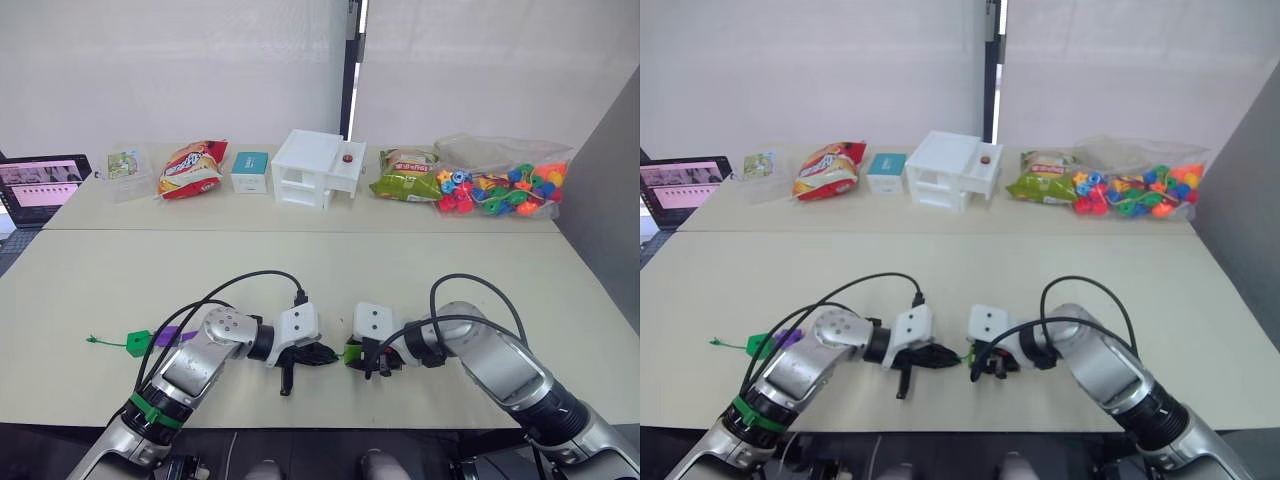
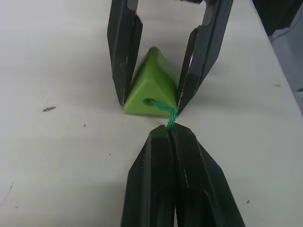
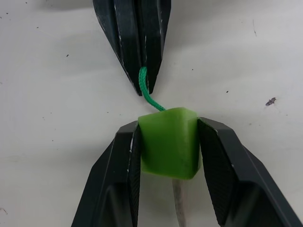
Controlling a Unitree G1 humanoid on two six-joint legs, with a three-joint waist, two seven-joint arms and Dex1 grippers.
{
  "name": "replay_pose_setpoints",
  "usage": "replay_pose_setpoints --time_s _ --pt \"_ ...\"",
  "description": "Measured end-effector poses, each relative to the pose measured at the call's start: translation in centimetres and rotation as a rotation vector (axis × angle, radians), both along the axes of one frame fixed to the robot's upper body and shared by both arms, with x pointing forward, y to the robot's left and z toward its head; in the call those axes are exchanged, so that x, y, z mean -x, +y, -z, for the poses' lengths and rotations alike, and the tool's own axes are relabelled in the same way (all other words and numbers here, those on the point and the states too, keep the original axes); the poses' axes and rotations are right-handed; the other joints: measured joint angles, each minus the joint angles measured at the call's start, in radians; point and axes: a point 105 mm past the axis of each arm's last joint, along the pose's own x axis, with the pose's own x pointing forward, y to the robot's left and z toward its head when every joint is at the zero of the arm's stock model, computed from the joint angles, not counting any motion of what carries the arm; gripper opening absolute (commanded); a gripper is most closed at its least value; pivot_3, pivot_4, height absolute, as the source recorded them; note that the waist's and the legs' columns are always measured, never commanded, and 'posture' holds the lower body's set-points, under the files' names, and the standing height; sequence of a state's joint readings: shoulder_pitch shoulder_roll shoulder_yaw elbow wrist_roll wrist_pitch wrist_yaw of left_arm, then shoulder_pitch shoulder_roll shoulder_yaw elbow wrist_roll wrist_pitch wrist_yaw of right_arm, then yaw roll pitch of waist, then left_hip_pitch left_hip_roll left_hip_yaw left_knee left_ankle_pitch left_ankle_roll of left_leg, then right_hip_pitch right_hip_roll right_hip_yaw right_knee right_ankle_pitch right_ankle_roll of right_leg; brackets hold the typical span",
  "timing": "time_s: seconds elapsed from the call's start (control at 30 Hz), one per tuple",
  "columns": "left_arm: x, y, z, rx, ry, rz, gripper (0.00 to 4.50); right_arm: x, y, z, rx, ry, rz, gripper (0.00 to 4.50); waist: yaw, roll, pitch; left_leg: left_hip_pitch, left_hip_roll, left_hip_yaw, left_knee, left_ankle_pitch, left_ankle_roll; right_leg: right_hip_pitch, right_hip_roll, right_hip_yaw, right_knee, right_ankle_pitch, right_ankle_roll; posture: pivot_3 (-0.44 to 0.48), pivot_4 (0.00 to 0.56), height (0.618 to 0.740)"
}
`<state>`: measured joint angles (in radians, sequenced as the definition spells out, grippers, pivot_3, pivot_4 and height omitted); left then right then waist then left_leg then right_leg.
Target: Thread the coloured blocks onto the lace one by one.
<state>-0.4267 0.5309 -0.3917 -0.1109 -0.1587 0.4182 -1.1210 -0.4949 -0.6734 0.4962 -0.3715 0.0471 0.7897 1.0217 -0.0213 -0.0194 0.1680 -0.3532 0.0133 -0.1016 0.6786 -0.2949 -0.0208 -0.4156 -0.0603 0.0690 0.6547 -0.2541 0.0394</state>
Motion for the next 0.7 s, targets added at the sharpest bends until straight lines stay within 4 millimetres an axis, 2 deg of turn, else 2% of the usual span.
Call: replay_pose_setpoints --time_s 0.1,0.4,0.5,0.57,0.7 --pt "-0.2 -0.9 -0.3 0.020 -0.006 0.008 0.05 0.0 0.0 0.0 0.000 0.001 0.002 1.30 0.000 0.000 0.000 0.000 0.000 0.000 0.000 0.000 0.000 0.000 0.000 0.000 0.000 0.000 0.000 0.000 0.150 0.740" --pt "-0.7 -0.9 -0.3 0.008 -0.003 -0.010 0.05 -0.1 0.0 0.0 0.000 0.004 0.002 1.30 0.000 0.000 0.000 0.000 0.000 0.000 0.000 0.000 0.000 0.000 0.000 0.000 0.000 0.000 0.000 0.000 0.150 0.740" --pt "-0.5 -0.4 -0.4 -0.004 0.011 -0.014 0.90 -0.1 0.1 0.0 -0.004 0.002 0.003 1.30 0.000 0.000 0.000 0.000 0.000 0.000 0.000 0.000 0.000 0.000 0.000 0.000 0.000 0.000 0.000 0.000 0.150 0.740" --pt "-0.5 0.3 -0.7 -0.016 0.008 -0.018 1.56 -0.2 0.1 0.0 -0.009 0.000 0.007 2.40 -0.001 0.000 0.000 0.000 0.000 0.000 0.000 0.000 0.000 0.000 0.000 0.000 0.000 0.000 0.000 0.000 0.150 0.740" --pt "-0.2 1.2 -1.4 -0.025 0.007 -0.008 2.83 -0.6 -0.2 -0.3 -0.029 -0.017 0.050 3.69 -0.002 0.000 0.000 0.000 0.000 0.000 0.000 0.000 0.000 0.000 0.000 0.000 0.000 0.000 0.000 0.000 0.150 0.740"
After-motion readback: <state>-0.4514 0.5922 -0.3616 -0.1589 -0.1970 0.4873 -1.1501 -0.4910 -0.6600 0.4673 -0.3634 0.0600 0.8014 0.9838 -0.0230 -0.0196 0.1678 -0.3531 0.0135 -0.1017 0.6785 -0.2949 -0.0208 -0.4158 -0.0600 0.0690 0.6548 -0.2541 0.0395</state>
